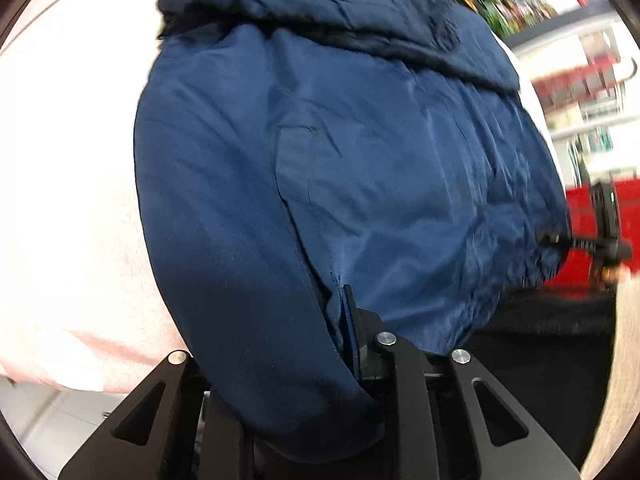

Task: Fold large clothes
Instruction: 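Lift the hem and fold the jacket toward the collar with both grippers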

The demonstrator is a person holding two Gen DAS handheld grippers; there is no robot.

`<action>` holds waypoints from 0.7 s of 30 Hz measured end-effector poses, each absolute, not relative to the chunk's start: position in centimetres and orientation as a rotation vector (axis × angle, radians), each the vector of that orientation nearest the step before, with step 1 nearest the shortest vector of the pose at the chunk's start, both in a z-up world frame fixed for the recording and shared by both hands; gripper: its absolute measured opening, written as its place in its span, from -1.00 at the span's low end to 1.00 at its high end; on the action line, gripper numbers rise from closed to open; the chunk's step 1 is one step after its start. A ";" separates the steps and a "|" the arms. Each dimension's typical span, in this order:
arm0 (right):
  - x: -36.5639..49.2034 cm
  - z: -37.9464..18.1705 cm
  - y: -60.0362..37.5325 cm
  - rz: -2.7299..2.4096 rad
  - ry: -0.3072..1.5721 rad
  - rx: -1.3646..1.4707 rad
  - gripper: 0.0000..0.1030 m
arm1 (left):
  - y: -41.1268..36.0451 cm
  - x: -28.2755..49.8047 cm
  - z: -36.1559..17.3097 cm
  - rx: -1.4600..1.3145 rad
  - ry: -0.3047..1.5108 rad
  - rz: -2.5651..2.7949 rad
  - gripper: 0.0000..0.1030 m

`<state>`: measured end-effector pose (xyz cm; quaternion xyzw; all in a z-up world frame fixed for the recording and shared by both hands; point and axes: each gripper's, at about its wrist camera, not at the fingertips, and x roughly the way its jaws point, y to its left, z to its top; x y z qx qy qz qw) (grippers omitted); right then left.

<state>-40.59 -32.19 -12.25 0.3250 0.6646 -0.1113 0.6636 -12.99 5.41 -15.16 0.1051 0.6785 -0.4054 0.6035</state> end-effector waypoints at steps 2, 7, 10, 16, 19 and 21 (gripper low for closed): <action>-41.0 -12.0 -31.9 -0.222 1.513 0.759 -0.65 | 5.9 -13.2 -14.8 0.236 1.587 -0.965 -0.65; -42.1 -11.6 -30.8 -0.193 1.555 0.741 -0.67 | 7.2 -14.1 -14.6 0.228 1.637 -1.000 -0.68; -42.9 -12.0 -30.3 -0.187 1.578 0.769 -0.67 | 7.8 -14.3 -14.5 0.217 1.654 -0.998 -0.68; -41.9 -11.3 -31.0 -0.197 1.541 0.791 -0.67 | 7.5 -12.3 -14.4 0.144 1.659 -0.955 -0.67; -40.6 -9.8 -31.9 -0.179 1.476 0.796 -0.67 | 6.3 -11.4 -12.8 0.136 1.606 -0.968 -0.67; -39.1 -8.5 -32.5 -0.172 1.421 0.794 -0.67 | 5.8 -10.3 -11.8 0.121 1.567 -0.968 -0.66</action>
